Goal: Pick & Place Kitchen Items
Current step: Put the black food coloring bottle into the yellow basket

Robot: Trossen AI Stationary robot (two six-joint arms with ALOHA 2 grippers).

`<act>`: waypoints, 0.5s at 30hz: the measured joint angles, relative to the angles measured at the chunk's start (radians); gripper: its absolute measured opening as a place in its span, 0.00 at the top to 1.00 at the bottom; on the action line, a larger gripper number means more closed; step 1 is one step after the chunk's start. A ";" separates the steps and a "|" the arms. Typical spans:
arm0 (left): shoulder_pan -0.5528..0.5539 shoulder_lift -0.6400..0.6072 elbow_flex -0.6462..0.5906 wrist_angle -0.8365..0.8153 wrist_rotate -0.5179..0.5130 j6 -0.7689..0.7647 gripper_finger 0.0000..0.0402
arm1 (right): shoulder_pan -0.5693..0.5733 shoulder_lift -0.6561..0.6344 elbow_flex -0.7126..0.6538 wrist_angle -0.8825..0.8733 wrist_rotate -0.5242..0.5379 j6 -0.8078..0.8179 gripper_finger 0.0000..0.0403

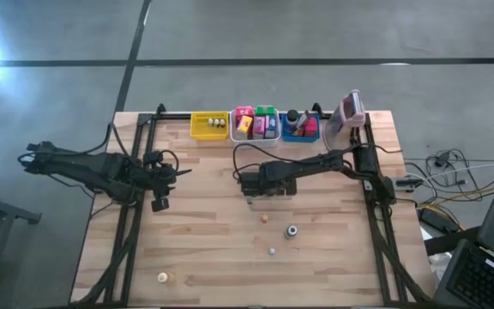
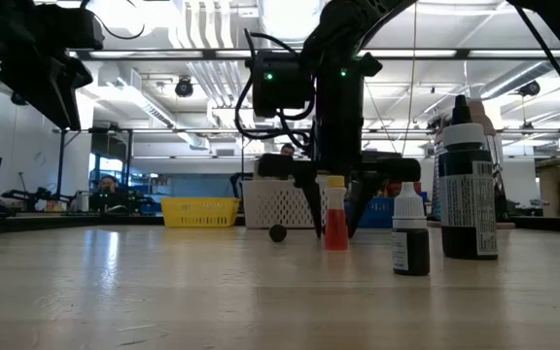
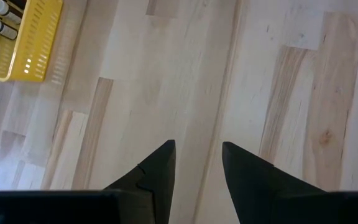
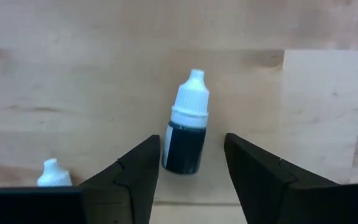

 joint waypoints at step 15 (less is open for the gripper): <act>0.000 0.000 0.000 0.000 0.000 -0.002 0.66 | 0.009 0.000 0.000 0.003 -0.003 -0.008 0.65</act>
